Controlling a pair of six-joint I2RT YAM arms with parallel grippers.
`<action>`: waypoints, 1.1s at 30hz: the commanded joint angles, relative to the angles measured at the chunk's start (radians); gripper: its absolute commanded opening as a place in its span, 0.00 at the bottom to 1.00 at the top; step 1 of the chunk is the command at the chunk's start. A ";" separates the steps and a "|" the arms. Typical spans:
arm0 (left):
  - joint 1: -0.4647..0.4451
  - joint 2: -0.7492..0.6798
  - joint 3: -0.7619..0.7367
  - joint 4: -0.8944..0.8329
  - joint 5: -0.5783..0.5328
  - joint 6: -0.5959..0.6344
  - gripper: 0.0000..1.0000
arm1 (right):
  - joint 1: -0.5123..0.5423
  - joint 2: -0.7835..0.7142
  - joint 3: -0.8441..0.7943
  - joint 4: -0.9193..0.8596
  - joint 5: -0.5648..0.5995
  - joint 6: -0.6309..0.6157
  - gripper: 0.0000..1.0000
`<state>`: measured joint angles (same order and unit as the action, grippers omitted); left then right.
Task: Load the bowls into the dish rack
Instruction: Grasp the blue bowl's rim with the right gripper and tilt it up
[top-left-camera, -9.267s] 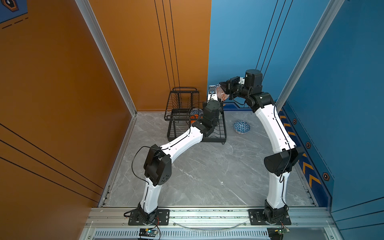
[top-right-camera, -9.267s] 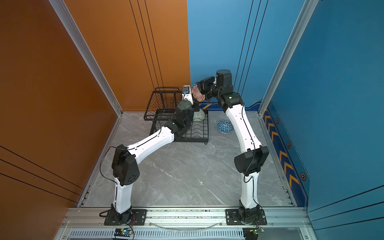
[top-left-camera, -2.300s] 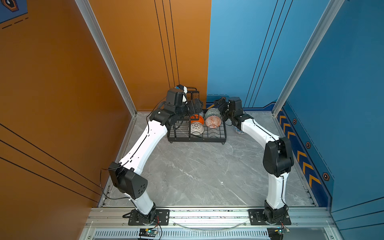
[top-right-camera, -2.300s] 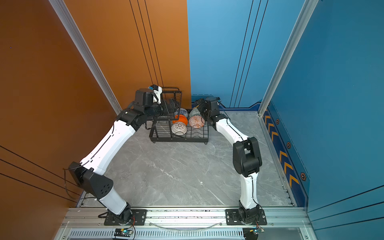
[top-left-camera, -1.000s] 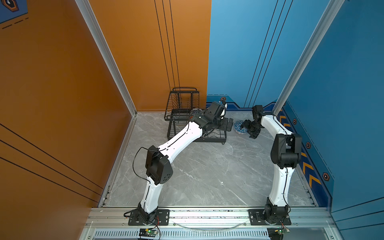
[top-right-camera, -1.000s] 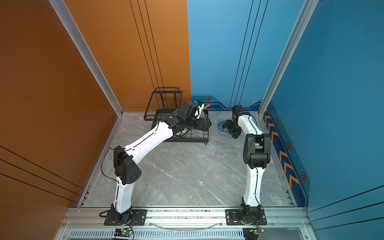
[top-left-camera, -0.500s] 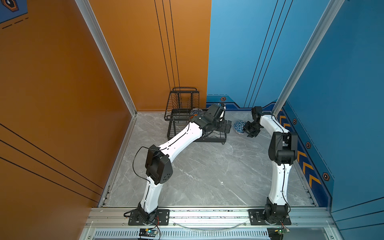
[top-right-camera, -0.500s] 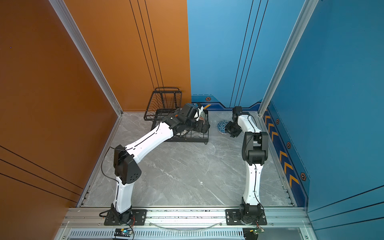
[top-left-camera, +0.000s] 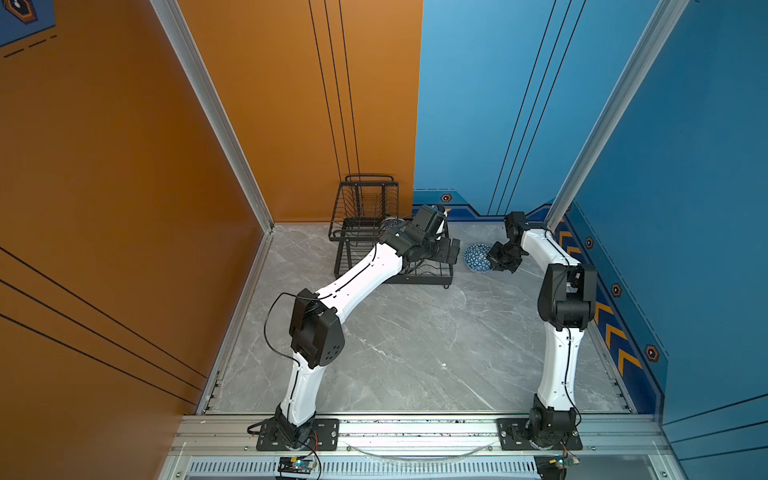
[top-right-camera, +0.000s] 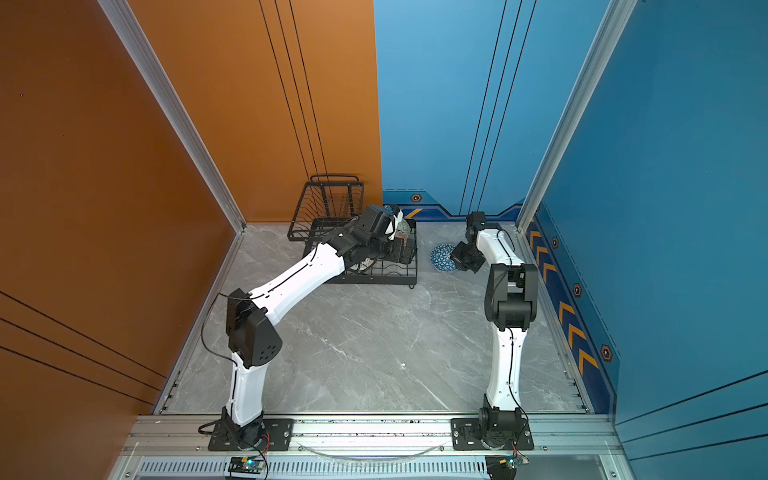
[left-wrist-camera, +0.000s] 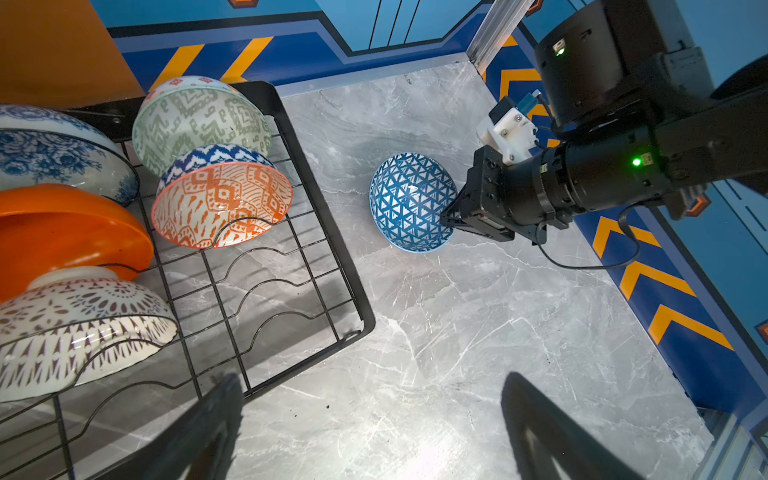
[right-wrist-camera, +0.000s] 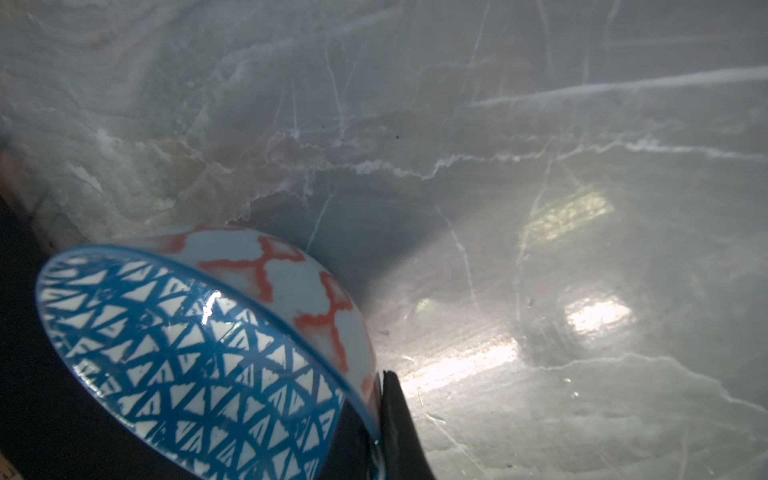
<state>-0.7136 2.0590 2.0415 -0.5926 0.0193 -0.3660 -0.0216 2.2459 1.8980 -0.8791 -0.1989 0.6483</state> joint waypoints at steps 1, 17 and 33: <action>0.002 -0.042 -0.025 -0.006 0.008 -0.006 0.98 | -0.001 -0.088 -0.065 -0.064 0.021 -0.038 0.00; -0.014 -0.076 -0.108 -0.006 -0.009 -0.051 0.98 | 0.098 -0.513 -0.596 0.000 -0.146 -0.173 0.00; -0.062 -0.271 -0.405 -0.006 -0.063 -0.105 0.98 | 0.276 -0.470 -0.623 0.045 -0.123 -0.228 0.00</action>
<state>-0.7574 1.8404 1.6764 -0.5938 -0.0071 -0.4644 0.2359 1.7390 1.2266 -0.8600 -0.3367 0.4408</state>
